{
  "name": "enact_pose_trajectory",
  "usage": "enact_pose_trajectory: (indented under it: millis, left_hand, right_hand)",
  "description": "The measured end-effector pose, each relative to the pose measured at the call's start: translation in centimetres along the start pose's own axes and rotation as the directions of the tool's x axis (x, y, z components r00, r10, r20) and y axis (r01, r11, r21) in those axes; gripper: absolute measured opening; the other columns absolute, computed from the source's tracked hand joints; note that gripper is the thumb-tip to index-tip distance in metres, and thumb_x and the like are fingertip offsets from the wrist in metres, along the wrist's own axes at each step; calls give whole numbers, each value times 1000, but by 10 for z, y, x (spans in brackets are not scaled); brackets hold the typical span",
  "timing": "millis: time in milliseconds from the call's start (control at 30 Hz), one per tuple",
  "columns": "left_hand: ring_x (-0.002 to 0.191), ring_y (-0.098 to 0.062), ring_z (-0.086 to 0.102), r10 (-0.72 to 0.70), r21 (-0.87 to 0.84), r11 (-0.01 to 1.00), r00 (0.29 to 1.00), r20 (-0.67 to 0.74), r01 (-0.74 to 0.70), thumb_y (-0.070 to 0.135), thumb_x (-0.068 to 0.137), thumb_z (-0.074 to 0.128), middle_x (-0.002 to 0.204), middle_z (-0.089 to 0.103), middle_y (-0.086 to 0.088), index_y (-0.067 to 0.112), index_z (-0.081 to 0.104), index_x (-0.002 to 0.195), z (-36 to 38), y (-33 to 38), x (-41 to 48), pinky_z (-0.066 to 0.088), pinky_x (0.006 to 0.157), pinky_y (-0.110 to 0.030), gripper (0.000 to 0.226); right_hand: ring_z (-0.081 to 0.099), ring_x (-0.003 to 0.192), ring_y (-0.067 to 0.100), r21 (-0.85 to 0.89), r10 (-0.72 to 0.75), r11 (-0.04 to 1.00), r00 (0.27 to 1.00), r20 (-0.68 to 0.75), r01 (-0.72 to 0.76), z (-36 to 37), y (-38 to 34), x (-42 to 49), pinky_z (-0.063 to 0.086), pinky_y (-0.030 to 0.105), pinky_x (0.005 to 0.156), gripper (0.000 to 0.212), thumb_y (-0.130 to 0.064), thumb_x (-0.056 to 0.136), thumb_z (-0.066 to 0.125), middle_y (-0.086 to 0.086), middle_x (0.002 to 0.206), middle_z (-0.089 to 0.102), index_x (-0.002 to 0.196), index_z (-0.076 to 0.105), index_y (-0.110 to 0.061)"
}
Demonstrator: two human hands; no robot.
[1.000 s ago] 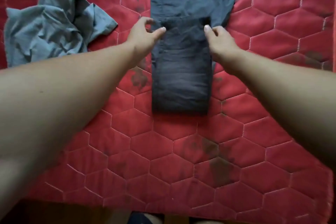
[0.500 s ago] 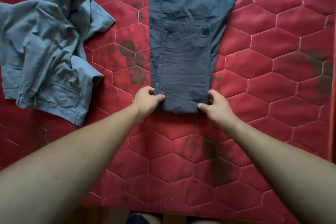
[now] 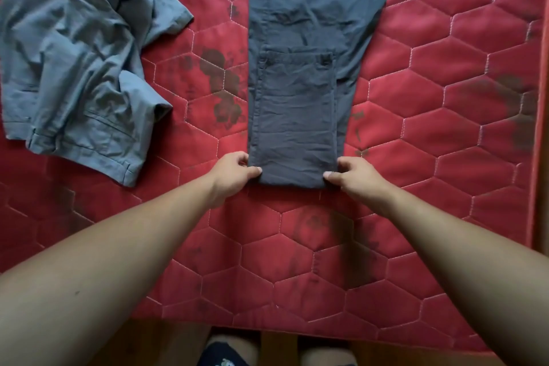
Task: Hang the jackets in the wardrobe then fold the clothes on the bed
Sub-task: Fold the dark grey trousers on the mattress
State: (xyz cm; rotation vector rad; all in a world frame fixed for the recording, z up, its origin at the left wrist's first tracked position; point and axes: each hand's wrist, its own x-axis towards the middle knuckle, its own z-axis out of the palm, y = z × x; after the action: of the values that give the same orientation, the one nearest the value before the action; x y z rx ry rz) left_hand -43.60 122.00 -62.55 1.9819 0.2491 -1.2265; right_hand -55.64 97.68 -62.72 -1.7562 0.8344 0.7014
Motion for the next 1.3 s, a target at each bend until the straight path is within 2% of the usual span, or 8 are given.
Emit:
enact_pose_trajectory:
  millis: [100,333,533,633,700,867,1067,1300]
  left_hand:
    - [76,-19,57,-16,63,998,1000,18,15,5,85,76,82,68,-9,12,64,84,4,-15,-7,47,77,-32,13]
    - [75,-22,60,-114,258,963,986,118,81,7,84,78,86,71,-23,-7,66,96,12,-48,-32,49,73,-35,22]
    - [72,-19,52,96,154,984,994,-43,-89,11,89,73,76,61,-9,12,58,87,0,5,1,39,62,-28,15]
    - [73,-19,54,234,127,968,962,-145,-216,7,90,70,89,60,-10,12,56,109,-7,42,28,43,64,-28,24]
    - [71,-19,55,335,161,937,927,-171,-309,3,88,66,92,60,-5,17,50,118,-13,62,42,47,63,-30,38]
    - [73,-17,56,486,413,796,874,-2,-442,-5,80,60,92,63,-6,14,67,99,-19,90,62,44,70,-28,28]
    - [81,-17,64,441,554,719,891,104,-420,-2,81,65,84,70,0,15,74,87,-38,114,62,52,82,-32,20]
    - [106,-23,65,649,590,640,758,-70,-493,1,84,61,115,71,-13,8,72,113,-86,233,81,49,95,-28,32]
  right_hand:
    - [43,61,18,-73,44,996,998,-33,-47,9,11,-12,34,33,59,29,-18,93,70,9,67,46,74,51,-9]
    - [46,36,13,-166,278,953,950,145,-253,32,23,-38,33,20,37,17,-20,94,70,7,63,55,85,61,-8]
    - [69,87,35,-360,26,931,995,-101,-61,3,-23,9,46,34,69,35,-40,92,68,18,89,71,72,53,-15]
    - [66,100,37,-406,-160,913,956,-246,48,-16,-50,37,44,34,78,24,-31,89,69,19,104,71,98,52,-17]
    - [65,91,36,-368,-249,921,922,-295,130,-27,-63,50,50,39,81,42,-18,85,65,18,96,69,119,42,-19]
    - [65,99,33,-511,-374,816,921,-108,271,-31,-77,62,44,30,83,31,-1,80,61,17,101,70,105,69,-17]
    - [68,102,23,-493,-397,816,912,-97,303,-42,-90,55,46,28,91,29,-1,81,61,6,101,76,99,77,-16]
    - [53,124,37,-590,-523,743,825,-217,316,-105,-193,97,40,35,106,50,-7,85,59,18,132,57,134,61,-17]
